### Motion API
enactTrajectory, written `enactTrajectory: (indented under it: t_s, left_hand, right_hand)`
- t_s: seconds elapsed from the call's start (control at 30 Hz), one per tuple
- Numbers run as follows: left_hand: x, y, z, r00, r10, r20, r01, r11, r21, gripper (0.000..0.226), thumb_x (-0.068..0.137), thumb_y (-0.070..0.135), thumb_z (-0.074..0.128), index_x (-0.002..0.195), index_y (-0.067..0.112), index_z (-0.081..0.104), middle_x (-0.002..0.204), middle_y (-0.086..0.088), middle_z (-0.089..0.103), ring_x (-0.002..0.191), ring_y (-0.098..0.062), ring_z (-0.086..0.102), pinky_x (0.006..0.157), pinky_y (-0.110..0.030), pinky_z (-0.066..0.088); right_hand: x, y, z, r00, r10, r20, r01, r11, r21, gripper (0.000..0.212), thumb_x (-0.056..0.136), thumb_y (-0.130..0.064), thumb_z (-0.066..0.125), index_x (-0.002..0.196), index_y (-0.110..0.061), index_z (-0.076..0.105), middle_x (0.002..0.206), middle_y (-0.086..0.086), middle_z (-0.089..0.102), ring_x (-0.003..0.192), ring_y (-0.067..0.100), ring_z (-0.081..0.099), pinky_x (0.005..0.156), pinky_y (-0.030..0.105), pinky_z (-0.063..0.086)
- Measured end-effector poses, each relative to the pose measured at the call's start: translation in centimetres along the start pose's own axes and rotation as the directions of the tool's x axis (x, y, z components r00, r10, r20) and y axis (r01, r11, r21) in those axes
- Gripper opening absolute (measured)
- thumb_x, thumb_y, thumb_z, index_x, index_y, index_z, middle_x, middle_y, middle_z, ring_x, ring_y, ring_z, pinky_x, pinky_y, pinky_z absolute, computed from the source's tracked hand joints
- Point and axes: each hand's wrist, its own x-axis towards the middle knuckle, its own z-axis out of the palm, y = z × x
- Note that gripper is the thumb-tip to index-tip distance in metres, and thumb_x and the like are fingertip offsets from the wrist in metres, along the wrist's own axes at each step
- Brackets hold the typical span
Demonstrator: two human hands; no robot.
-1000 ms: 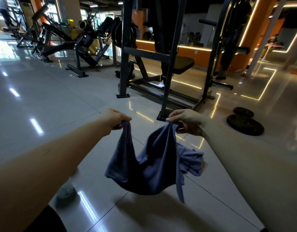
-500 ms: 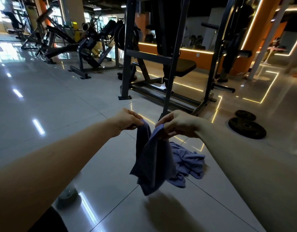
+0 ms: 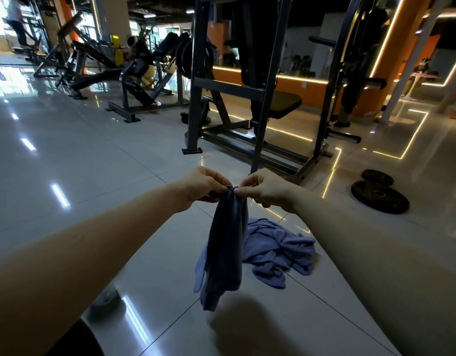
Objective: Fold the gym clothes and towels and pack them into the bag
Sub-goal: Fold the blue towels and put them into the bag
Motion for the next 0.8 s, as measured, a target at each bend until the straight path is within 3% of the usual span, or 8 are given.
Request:
enactTrajectory:
  t_s: [0.1,0.27,0.43,0.57,0.8]
  left_hand:
    - [-0.1,0.1,0.1,1.0,0.017,0.022,-0.017,1.0,-0.001,0.015,0.095,0.0,0.061,0.102,0.005,0.074,0.102,-0.014,0.071,0.095,-0.021,0.067,0.084,-0.03,0.058]
    - [-0.1,0.3,0.4,0.999,0.031,0.035,-0.032,0.999,0.035,0.016,0.097,0.002,0.06,0.106,0.003,0.072,0.107,-0.017,0.071,0.098,-0.022,0.068,0.08,-0.027,0.058]
    - [0.0,0.4,0.6,0.998,0.053,0.037,-0.055,0.997,0.057,0.015,0.096,0.003,0.061,0.108,0.003,0.071,0.108,-0.017,0.071,0.098,-0.022,0.07,0.076,-0.024,0.058]
    - [-0.1,0.6,1.1,0.996,0.08,0.036,-0.083,0.993,0.083,0.015,0.096,0.002,0.061,0.109,0.003,0.069,0.107,-0.016,0.071,0.099,-0.021,0.07,0.074,-0.022,0.058]
    - [0.0,0.7,0.9,0.995,0.094,0.041,-0.096,0.994,0.05,0.014,0.096,0.0,0.06,0.109,0.004,0.066,0.109,-0.018,0.071,0.103,-0.026,0.071,0.088,-0.033,0.059]
  right_hand:
    - [0.0,-0.2,0.1,1.0,-0.004,-0.006,0.004,1.0,-0.005,0.018,0.097,-0.026,0.066,0.099,-0.01,0.072,0.058,-0.012,0.059,0.054,0.006,0.042,0.048,0.02,0.034]
    - [0.0,-0.4,0.0,0.999,-0.03,-0.012,0.03,0.999,-0.025,0.022,0.096,-0.026,0.067,0.101,-0.006,0.073,0.069,0.0,0.054,0.055,0.008,0.042,0.049,0.021,0.033]
    - [-0.1,-0.6,0.0,0.997,-0.047,-0.053,0.043,0.996,-0.08,0.017,0.095,-0.02,0.069,0.099,-0.005,0.075,0.075,-0.004,0.062,0.059,-0.005,0.058,0.053,0.011,0.042]
    - [0.4,-0.5,0.2,0.992,-0.071,-0.104,0.055,0.986,-0.156,0.009,0.09,-0.017,0.073,0.089,-0.008,0.076,0.091,0.006,0.072,0.092,0.016,0.067,0.088,0.036,0.055]
    - [1.2,-0.4,0.6,0.972,-0.121,-0.201,0.06,0.956,-0.286,0.012,0.086,-0.021,0.077,0.084,-0.01,0.071,0.086,0.005,0.069,0.084,0.017,0.067,0.085,0.042,0.057]
